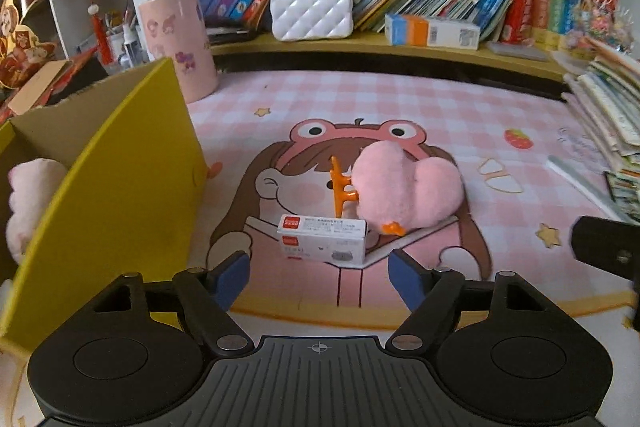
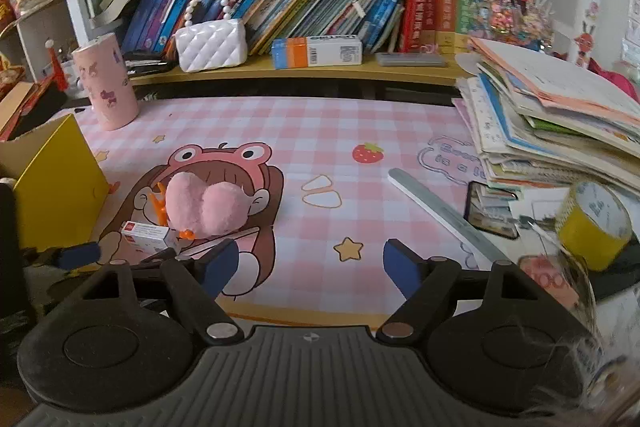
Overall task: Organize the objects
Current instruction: 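Grasp the white-and-red card box with the left tool while the right tool grasps the pink plush, then carry the card box in the left tool and pink plush in the right tool over the yellow box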
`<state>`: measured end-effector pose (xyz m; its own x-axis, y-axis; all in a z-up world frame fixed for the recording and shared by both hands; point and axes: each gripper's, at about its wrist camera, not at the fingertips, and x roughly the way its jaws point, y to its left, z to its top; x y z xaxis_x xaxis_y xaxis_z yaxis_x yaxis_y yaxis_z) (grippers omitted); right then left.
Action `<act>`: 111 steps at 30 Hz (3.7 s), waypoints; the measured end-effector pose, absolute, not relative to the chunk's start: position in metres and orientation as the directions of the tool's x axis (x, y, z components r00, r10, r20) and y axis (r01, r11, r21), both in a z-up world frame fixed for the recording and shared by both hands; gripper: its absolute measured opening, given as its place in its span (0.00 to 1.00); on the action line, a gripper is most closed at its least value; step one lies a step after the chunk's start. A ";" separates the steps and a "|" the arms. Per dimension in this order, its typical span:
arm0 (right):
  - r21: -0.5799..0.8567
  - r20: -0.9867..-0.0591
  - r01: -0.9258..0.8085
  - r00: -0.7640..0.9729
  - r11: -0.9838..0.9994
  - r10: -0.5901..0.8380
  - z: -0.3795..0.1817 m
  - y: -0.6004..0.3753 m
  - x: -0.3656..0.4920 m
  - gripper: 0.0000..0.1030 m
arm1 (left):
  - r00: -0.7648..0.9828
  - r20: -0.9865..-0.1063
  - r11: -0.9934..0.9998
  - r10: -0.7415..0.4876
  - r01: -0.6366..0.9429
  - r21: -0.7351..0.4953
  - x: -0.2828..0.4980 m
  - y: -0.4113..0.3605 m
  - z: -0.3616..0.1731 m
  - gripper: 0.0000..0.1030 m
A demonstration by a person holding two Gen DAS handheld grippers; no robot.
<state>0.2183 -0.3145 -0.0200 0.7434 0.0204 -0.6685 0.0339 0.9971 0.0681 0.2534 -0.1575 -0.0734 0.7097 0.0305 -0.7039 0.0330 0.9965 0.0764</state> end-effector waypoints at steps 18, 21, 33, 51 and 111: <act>0.122 -0.674 -0.070 0.726 0.990 0.134 -0.034 -0.303 0.265 0.92 | 0.691 -0.723 0.998 -0.016 0.058 0.034 0.240 -0.141 -0.070 0.52; 0.123 -0.682 -0.139 0.707 0.983 0.185 -0.042 -0.286 0.283 0.96 | 0.673 -0.739 0.998 -0.039 0.068 0.009 0.213 -0.130 -0.059 0.52; 0.027 -0.715 -0.271 0.667 0.962 0.208 -0.080 -0.227 0.336 0.96 | 0.668 -0.744 0.999 -0.037 0.037 -0.016 0.153 -0.108 -0.033 0.52; 0.066 -0.698 -0.121 0.704 0.990 0.132 -0.039 -0.259 0.229 0.74 | 0.717 -0.685 0.991 -0.130 0.104 -0.079 0.117 -0.086 -0.019 0.52; 0.065 -0.492 -0.179 0.850 0.982 0.188 0.054 -0.058 0.102 0.74 | 0.886 -0.461 0.999 -0.045 0.030 -0.040 0.062 0.120 0.056 0.52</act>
